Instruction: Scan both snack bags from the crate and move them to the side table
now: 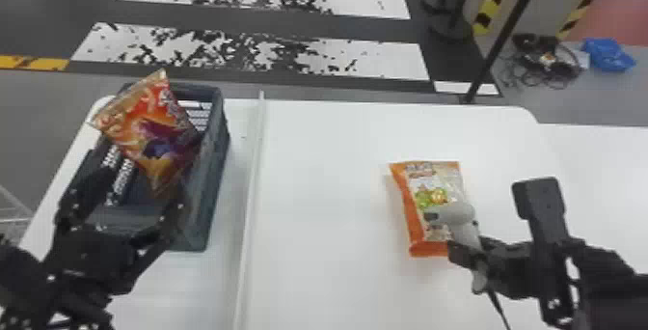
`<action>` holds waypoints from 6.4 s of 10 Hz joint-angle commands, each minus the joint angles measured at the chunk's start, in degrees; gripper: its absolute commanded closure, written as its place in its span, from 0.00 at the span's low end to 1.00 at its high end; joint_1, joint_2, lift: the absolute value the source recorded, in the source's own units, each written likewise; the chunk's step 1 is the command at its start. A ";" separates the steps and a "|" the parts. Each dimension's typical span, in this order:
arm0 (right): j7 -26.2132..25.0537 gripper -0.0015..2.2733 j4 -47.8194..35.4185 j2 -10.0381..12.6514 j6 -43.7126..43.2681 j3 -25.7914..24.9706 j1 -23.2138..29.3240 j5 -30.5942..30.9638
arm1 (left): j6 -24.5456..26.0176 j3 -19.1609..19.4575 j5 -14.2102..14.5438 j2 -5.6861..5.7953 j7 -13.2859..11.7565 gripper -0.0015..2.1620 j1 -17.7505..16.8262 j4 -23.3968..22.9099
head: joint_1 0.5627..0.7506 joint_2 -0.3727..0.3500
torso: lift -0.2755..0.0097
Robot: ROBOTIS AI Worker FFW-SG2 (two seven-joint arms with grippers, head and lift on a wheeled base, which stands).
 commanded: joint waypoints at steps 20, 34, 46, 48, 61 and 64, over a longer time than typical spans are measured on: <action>-1.40 0.99 35.58 -5.91 -30.94 -21.05 -8.65 -8.56 | -0.35 0.00 -0.28 -0.27 -0.35 0.04 0.43 0.17 | 0.70 0.03 | 0.70; -4.21 0.04 36.46 -5.29 -31.99 -19.82 -7.86 -8.82 | -0.35 0.00 -0.37 -0.27 -0.44 0.04 0.52 0.26 | 0.70 0.03 | 0.70; 10.11 0.06 19.93 -3.54 -17.05 -23.08 -4.52 -25.17 | -0.35 -0.09 -0.46 -0.36 -0.44 0.04 0.52 0.26 | 0.70 0.14 | 0.70; 10.99 0.06 23.27 -4.50 -16.52 -18.86 -6.37 -22.89 | -0.53 -0.09 -0.46 -0.36 -0.44 0.04 0.52 0.26 | 0.70 0.20 | 0.70; 19.61 0.99 39.80 -8.63 -22.85 -10.07 -14.98 -13.83 | -0.35 -0.09 -0.63 -0.36 -0.44 0.04 0.52 0.44 | 0.70 0.29 | 0.70; 19.69 0.99 33.47 -7.75 -17.93 -15.78 -12.61 -19.19 | -0.35 -0.09 -0.63 -0.36 -0.44 0.04 0.52 0.44 | 0.70 0.28 | 0.70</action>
